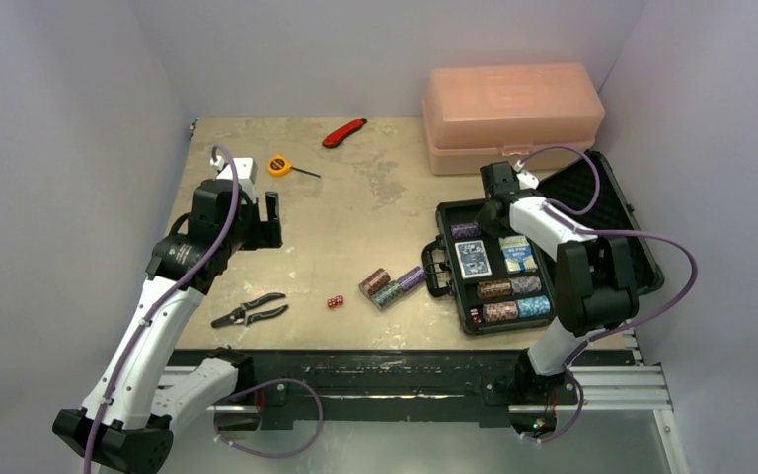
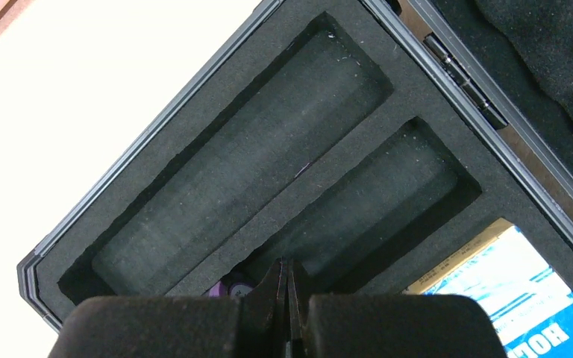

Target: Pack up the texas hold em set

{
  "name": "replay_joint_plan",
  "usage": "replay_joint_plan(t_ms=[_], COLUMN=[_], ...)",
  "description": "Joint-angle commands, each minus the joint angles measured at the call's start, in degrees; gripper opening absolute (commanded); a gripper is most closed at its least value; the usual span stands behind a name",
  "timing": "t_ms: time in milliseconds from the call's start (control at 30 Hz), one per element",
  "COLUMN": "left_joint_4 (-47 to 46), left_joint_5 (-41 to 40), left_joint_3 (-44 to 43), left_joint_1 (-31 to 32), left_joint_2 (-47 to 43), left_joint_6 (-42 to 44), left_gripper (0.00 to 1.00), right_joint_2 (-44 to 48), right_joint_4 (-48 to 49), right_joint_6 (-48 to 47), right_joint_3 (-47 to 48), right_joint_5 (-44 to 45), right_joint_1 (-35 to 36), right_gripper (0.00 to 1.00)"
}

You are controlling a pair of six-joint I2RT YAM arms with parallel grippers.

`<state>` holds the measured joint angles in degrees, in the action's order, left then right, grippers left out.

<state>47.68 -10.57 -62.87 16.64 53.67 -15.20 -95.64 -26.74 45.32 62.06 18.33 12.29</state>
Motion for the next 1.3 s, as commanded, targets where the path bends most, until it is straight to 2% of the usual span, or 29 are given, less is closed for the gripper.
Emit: replay_joint_plan(t_ms=[0, 133, 233, 300, 467, 767, 1000, 1267], left_joint_4=[-0.95, -0.98, -0.92, -1.01, -1.08, -0.98, -1.23, -1.6], left_joint_5=[-0.42, -0.51, -0.51, -0.51, -0.24, -0.6, -0.78, -0.77], left_joint_3=[0.21, 0.24, 0.27, 0.29, 0.21, 0.36, 0.53, 0.78], left_joint_1=[0.23, 0.23, 0.23, 0.23, 0.23, 0.23, 0.23, 0.23], left_joint_2=[-0.85, -0.98, -1.17, -1.33, -1.29, -1.46, -1.8, -1.4], left_joint_6=[1.36, 1.31, 1.37, 1.4, 1.32, 1.4, 1.58, 1.93], left_gripper=[0.84, 0.84, 0.84, 0.84, 0.84, 0.84, 0.84, 0.84], right_joint_2=[-1.12, -1.22, -1.15, -0.84, 0.79, 6.3, 9.86, 14.92], right_joint_4=[3.92, 4.09, 3.09, 2.65, 0.15, -6.56, -11.41, -13.38], right_joint_6=[-0.75, -0.85, -0.68, -0.67, -0.32, -0.47, -1.53, -2.97], right_joint_3=[-0.69, -0.8, -0.6, -0.41, 1.06, 6.37, 10.16, 10.21], right_joint_5=[-6.54, -6.99, -6.01, -5.27, -5.18, 0.12, 2.19, -2.65], right_joint_1=[1.76, 2.29, 2.29, 2.29, 2.3, 2.25, 2.3, 3.08], right_gripper=[0.0, 0.0, 0.1, 0.2, 0.57, 0.87, 0.98, 0.99])
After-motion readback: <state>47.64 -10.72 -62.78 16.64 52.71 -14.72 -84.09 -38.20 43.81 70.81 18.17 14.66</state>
